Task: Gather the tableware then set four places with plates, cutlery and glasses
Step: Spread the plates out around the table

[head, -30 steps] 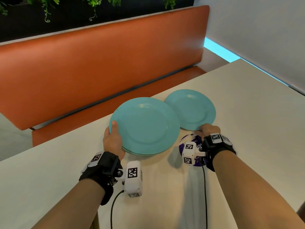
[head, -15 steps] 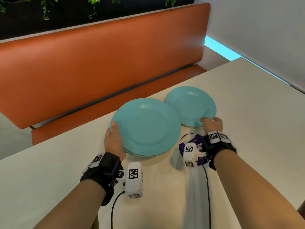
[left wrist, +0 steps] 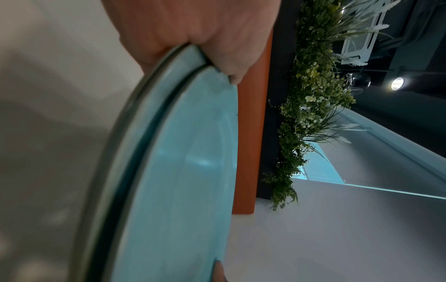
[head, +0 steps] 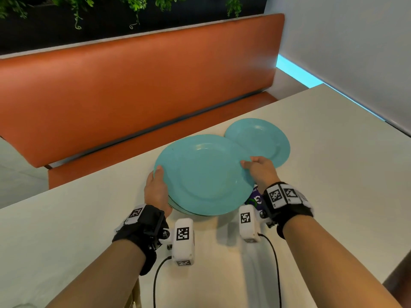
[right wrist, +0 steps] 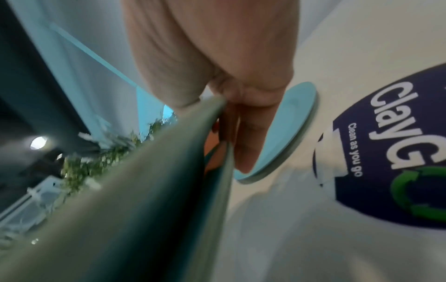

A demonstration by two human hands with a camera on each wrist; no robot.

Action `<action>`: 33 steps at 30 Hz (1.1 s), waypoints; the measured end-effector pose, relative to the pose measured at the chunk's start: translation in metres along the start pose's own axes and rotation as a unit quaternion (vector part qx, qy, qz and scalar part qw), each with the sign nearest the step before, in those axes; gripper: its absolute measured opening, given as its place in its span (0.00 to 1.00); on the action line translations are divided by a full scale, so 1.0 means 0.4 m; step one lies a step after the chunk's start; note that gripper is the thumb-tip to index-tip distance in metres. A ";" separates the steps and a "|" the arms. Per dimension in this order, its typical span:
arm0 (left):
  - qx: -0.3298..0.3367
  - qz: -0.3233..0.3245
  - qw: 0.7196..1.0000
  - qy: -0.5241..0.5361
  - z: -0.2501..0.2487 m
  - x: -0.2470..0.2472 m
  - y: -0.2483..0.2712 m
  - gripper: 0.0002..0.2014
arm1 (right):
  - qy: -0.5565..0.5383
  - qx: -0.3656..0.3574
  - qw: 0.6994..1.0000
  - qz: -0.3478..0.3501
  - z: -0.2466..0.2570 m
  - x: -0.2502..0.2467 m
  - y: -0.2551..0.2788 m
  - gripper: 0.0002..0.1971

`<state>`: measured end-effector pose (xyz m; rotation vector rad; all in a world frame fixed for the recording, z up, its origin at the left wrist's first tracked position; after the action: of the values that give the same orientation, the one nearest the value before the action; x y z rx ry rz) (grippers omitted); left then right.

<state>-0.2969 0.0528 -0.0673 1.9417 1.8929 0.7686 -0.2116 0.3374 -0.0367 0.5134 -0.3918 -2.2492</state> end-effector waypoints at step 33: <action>0.138 -0.246 0.953 0.112 -0.199 -0.369 0.086 0.20 | 0.075 0.106 0.990 0.056 -0.229 0.322 0.071 0.17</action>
<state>-0.3113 -0.1065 -0.0062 1.4505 2.5986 0.6118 -0.2290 0.2114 -0.1349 0.7473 -0.5713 -2.0575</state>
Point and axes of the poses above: each hand's wrist, its own y-axis away from the middle knuckle, its own x-axis out of the palm, z = x × y, the point moved 10 cm from there along -y, towards the middle knuckle, and after that the axes turned 2 degrees about z, right-handed, at the moved point
